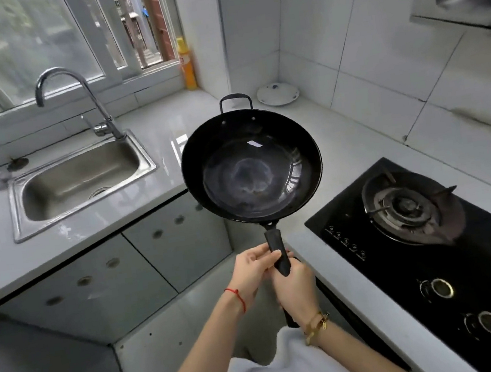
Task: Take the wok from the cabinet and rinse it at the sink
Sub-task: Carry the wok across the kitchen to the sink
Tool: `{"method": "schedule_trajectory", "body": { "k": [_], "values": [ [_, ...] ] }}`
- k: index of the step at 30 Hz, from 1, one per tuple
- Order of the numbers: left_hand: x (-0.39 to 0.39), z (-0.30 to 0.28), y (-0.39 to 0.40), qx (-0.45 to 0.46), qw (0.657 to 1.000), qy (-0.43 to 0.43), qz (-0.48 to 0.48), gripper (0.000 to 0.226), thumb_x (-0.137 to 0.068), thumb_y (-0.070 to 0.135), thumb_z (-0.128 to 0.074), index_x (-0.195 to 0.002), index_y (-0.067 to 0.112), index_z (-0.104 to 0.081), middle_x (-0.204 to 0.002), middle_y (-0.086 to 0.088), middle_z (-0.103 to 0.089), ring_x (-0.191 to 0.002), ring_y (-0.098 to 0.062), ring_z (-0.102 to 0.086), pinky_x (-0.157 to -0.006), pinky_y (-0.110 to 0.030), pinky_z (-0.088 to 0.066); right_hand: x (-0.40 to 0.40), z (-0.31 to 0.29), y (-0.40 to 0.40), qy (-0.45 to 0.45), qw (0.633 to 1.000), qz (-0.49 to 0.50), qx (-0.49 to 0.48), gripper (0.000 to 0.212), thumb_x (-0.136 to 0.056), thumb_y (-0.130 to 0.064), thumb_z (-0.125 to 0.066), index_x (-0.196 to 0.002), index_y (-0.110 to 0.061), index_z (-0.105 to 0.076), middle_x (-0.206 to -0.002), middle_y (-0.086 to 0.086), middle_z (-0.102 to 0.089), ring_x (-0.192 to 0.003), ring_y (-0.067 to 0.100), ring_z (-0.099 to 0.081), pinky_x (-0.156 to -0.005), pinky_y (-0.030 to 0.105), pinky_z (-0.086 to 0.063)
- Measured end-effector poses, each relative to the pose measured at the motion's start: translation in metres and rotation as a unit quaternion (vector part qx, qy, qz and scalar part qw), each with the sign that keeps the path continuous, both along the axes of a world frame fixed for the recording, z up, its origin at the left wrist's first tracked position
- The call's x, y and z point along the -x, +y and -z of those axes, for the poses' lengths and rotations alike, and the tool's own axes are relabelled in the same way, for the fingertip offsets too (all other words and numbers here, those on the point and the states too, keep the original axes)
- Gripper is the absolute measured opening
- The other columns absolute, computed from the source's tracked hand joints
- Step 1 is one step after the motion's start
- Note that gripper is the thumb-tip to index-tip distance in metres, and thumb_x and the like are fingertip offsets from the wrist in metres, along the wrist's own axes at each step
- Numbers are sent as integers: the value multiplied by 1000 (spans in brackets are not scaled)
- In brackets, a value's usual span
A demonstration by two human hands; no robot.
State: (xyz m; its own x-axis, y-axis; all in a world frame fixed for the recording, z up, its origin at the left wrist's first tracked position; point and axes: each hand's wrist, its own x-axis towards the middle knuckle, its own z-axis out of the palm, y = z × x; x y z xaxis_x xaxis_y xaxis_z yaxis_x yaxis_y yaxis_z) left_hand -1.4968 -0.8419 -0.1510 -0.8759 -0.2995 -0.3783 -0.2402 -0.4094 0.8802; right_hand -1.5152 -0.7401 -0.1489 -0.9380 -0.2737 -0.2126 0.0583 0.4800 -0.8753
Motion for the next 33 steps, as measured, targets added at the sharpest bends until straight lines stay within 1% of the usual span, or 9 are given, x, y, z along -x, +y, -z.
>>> {"method": "schedule_trajectory", "body": {
  "k": [4, 7, 11, 13, 15, 18, 23, 27, 33],
  "values": [
    [47, 4, -28, -10, 999, 0, 50, 19, -92, 1, -59, -106, 0, -71, -107, -20, -73, -101, -27, -69, -94, -33, -53, 37, -5, -25, 10, 999, 48, 8, 32, -89, -21, -60, -119, -10, -64, -72, -2, -63, -66, 22, -63, -60, 32, -54],
    [83, 8, -50, -22, 996, -4, 92, 22, -92, 1, -58, -110, -4, -69, -110, -22, -71, -104, -27, -68, -94, -33, -53, 64, -1, -48, 15, 996, 92, -3, 39, -89, -21, -60, -126, -11, -61, -87, 12, -73, -76, 28, -70, -59, 24, -46],
    [131, 15, -85, -27, 988, -21, 148, 25, -92, 2, -59, -115, -5, -67, -113, -24, -70, -109, -33, -66, -101, -41, -50, 99, 11, -86, -2, 987, 158, -5, 41, -88, -24, -61, -127, -13, -60, -90, 12, -74, -75, 30, -72, -62, 32, -57],
    [154, 16, -105, -22, 981, -28, 189, 24, -93, 2, -57, -114, -4, -68, -112, -23, -70, -110, -35, -66, -103, -45, -49, 116, 15, -108, -9, 981, 194, -7, 40, -86, -25, -63, -125, -15, -61, -87, 8, -75, -74, 27, -72, -63, 36, -59],
    [177, 15, -126, -10, 973, -41, 227, 23, -94, 3, -56, -113, -2, -69, -112, -21, -71, -110, -34, -66, -102, -45, -49, 130, 14, -131, -17, 973, 229, -3, 35, -87, -27, -63, -121, -18, -62, -82, 0, -72, -74, 22, -71, -63, 35, -59],
    [206, 11, -156, 10, 960, -55, 275, 23, -96, 4, -54, -112, 0, -70, -110, -18, -73, -109, -30, -68, -101, -42, -51, 149, 13, -167, -27, 959, 281, 10, 33, -88, -28, -63, -120, -20, -62, -85, 1, -73, -75, 22, -71, -62, 31, -58],
    [240, 8, -200, 17, 932, -56, 358, 24, -96, 5, -53, -113, -2, -69, -108, -16, -73, -103, -23, -70, -90, -26, -56, 173, 19, -221, -50, 931, 361, 19, 32, -90, -35, -60, -117, -18, -62, -85, 6, -73, -71, 29, -71, -59, 39, -60],
    [261, 13, -224, -3, 911, -62, 408, 25, -95, 2, -53, -115, -4, -67, -110, -18, -72, -104, -22, -70, -93, -28, -55, 185, 26, -250, -63, 910, 410, 11, 35, -90, -34, -59, -120, -16, -61, -86, 6, -73, -70, 27, -71, -59, 40, -61],
    [274, 22, -244, -23, 887, -76, 455, 24, -94, 0, -54, -113, -9, -67, -110, -22, -71, -101, -24, -70, -82, -23, -56, 190, 29, -278, -77, 883, 464, 7, 25, -90, -29, -59, -111, -16, -62, -82, 3, -72, -69, 26, -72, -58, 38, -61]
  ]
}}
